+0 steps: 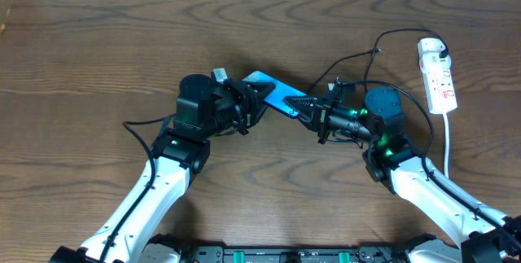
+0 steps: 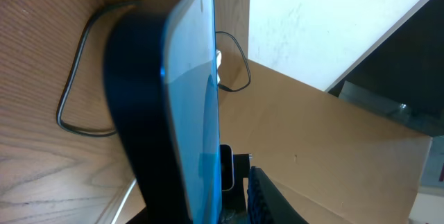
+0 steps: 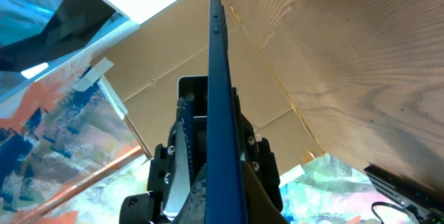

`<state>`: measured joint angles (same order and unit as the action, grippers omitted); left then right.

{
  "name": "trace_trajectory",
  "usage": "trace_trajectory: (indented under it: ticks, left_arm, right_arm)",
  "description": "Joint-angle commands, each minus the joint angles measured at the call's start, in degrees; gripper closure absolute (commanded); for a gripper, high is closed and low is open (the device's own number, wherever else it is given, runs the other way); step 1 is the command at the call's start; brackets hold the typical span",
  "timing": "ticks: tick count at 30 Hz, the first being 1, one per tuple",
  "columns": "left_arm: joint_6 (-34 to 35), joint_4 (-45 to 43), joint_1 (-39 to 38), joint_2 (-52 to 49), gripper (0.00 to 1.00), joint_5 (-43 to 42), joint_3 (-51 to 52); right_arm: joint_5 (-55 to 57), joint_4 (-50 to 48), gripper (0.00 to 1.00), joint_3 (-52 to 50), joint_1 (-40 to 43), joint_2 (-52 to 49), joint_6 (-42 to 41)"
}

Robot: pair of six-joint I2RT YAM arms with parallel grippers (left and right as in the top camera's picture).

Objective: Plug charger to phone and switch on socket

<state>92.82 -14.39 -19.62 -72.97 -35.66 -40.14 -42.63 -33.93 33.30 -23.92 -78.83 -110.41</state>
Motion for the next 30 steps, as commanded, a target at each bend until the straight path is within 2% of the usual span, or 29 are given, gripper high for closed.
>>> trace_trajectory:
  ticks: [1, 6, 9, 16, 23, 30]
  left_arm:
    - [-0.3, -1.3, -0.1, 0.1, 0.76, 0.3, -0.8]
    - [-0.3, -1.3, -0.1, 0.1, 0.77, 0.8, -0.8]
    - [-0.3, -1.3, -0.1, 0.1, 0.85, 0.8, -0.8]
    - [-0.3, -1.3, -0.1, 0.1, 0.92, 0.9, -0.8]
    - [-0.3, -1.3, -0.1, 0.1, 0.92, 2.1, -0.8]
    - [-1.0, -1.1, -0.1, 0.1, 0.92, 2.1, -0.8]
  right_arm:
    - [-6.7, 0.2, 0.99, 0.2, -2.0, 0.6, -0.8]
    - [-7.5, 0.1, 0.99, 0.2, -2.0, 0.6, -0.8]
    - [-7.5, 0.1, 0.99, 0.2, -2.0, 0.6, -0.8]
    - [-7.9, 0.0, 0.99, 0.2, -2.1, 0.6, -1.8]
    - [-8.4, 0.1, 0.99, 0.2, -2.1, 0.6, -1.8]
    - [-8.5, 0.1, 0.83, 0.2, -2.1, 0.6, -1.5]
